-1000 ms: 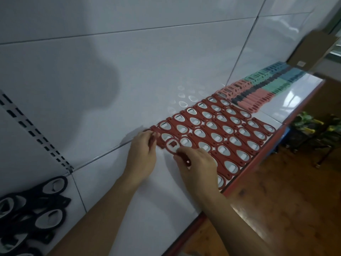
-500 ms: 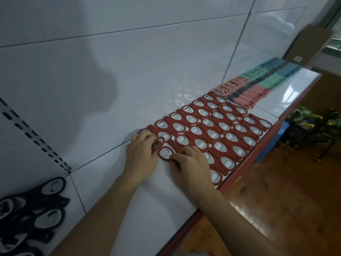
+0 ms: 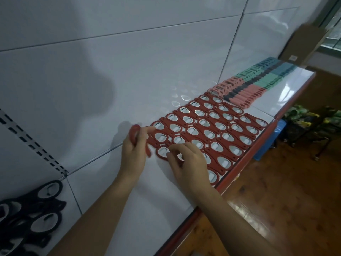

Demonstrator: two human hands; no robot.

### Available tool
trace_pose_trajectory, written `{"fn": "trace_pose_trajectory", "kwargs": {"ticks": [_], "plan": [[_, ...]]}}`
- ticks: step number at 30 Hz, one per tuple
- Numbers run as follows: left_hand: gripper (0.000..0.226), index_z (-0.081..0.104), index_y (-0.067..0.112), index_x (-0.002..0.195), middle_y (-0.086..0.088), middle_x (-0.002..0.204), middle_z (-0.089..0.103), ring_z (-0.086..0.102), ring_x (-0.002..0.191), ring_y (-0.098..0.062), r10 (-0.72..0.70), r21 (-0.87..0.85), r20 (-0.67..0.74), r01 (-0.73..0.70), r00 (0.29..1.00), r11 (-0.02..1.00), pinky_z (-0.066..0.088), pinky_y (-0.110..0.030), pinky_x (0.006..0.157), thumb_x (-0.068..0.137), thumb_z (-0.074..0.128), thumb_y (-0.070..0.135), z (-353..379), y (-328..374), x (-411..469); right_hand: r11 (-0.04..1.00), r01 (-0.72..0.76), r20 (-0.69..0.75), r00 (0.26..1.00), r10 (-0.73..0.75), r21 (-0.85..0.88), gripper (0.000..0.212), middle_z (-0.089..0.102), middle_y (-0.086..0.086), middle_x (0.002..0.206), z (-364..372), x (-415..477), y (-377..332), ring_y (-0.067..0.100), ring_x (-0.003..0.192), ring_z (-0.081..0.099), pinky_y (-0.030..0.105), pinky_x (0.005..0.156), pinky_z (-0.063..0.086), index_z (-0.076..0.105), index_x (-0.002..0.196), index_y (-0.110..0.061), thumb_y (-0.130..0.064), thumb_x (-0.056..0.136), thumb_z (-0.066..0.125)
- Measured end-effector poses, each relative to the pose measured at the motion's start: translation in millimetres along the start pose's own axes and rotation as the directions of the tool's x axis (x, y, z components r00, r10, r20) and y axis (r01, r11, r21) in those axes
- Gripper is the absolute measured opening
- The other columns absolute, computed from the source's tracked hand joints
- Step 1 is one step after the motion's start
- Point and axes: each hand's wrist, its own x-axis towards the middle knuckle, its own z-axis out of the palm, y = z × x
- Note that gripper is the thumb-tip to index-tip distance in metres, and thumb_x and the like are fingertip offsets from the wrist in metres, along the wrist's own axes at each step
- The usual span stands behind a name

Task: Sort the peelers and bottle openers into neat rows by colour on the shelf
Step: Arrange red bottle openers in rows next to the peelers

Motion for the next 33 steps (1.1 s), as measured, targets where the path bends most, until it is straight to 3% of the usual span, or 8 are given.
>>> {"fn": "trace_pose_trajectory", "kwargs": {"ticks": [3,6,10,15,17,19,24,33], "plan": [[0.046,0.076,0.011,0.101,-0.001,0.095,0.079,0.073,0.079,-0.006,-0.248,-0.332,0.146,0.284,0.958,0.900,0.052,-0.016,0.057,0.110,0.033,0.027,5,14,-8,0.961,-0.086,0.034,0.996,0.080,0.263,0.014,0.067,-0.014,0.094,-9,-1,-7,0.010,0.083,0.062,0.029,0.070,0.056,0.068,0.104,-0.024,-0.035,0.095,0.069],[0.048,0.075,0.009,0.110,-0.010,0.110,0.077,0.074,0.100,-0.018,-0.246,-0.343,0.240,0.319,0.939,0.884,0.058,-0.025,0.073,0.111,0.032,0.030,8,12,-15,0.853,-0.123,0.081,0.992,0.095,0.507,0.017,0.067,-0.012,0.089,-18,0,-15,0.018,0.079,0.065,0.032,0.065,0.056,0.065,0.097,-0.021,-0.031,0.090,0.076],[0.029,0.078,0.026,0.111,-0.006,0.116,0.076,0.071,0.111,-0.029,-0.178,-0.231,0.309,0.255,0.934,0.939,0.057,-0.046,0.095,0.106,0.051,0.034,15,2,-21,0.891,-0.070,0.057,0.997,0.050,0.449,0.019,0.069,-0.011,0.085,-19,5,-13,0.014,0.077,0.066,0.027,0.067,0.057,0.069,0.093,-0.017,-0.016,0.081,0.085],[0.035,0.071,0.015,0.111,0.000,0.080,0.071,0.069,0.077,-0.016,-0.261,-0.316,0.254,0.335,0.931,0.888,0.058,-0.035,0.071,0.102,0.051,0.042,20,2,-21,0.983,0.027,-0.072,0.997,-0.015,0.182,0.015,0.068,-0.010,0.095,-29,3,7,0.005,0.083,0.064,0.014,0.077,0.055,0.073,0.097,-0.018,-0.025,0.085,0.078],[0.034,0.071,0.011,0.109,0.002,0.066,0.054,0.058,0.065,-0.014,-0.161,-0.240,0.230,0.216,0.960,0.946,0.054,-0.029,0.066,0.107,0.046,0.034,18,-2,-19,0.987,-0.052,-0.093,0.993,0.067,0.152,0.020,0.070,-0.011,0.097,-37,-2,13,0.004,0.083,0.066,0.009,0.078,0.054,0.074,0.101,-0.020,-0.033,0.086,0.074],[0.030,0.072,0.018,0.105,0.010,0.073,0.061,0.062,0.071,-0.008,0.016,-0.017,0.190,-0.013,0.982,1.000,0.053,-0.020,0.069,0.109,0.045,0.028,16,-10,-18,0.987,-0.103,-0.085,0.990,0.114,0.119,0.027,0.071,-0.011,0.096,-44,-9,18,0.003,0.082,0.067,0.008,0.077,0.053,0.075,0.104,-0.022,-0.040,0.085,0.069],[0.015,0.070,0.018,0.107,0.008,0.099,0.071,0.069,0.094,-0.007,0.195,0.410,0.270,-0.295,0.943,0.863,0.053,-0.008,0.075,0.100,0.062,0.029,17,-20,-21,0.999,-0.024,-0.077,0.997,0.020,-0.044,0.034,0.076,-0.010,0.097,-48,-34,23,0.005,0.084,0.063,0.026,0.075,0.059,0.079,0.105,-0.023,-0.048,0.088,0.062],[0.030,0.072,0.011,0.111,-0.004,0.106,0.073,0.068,0.097,-0.023,0.217,0.597,0.425,-0.452,0.879,0.663,0.060,-0.042,0.088,0.086,0.081,0.024,21,-26,-23,0.992,-0.030,0.005,1.000,0.031,-0.119,0.032,0.074,-0.011,0.102,-55,-69,30,0.008,0.091,0.057,0.027,0.078,0.055,0.079,0.107,-0.026,-0.048,0.091,0.063]]}}
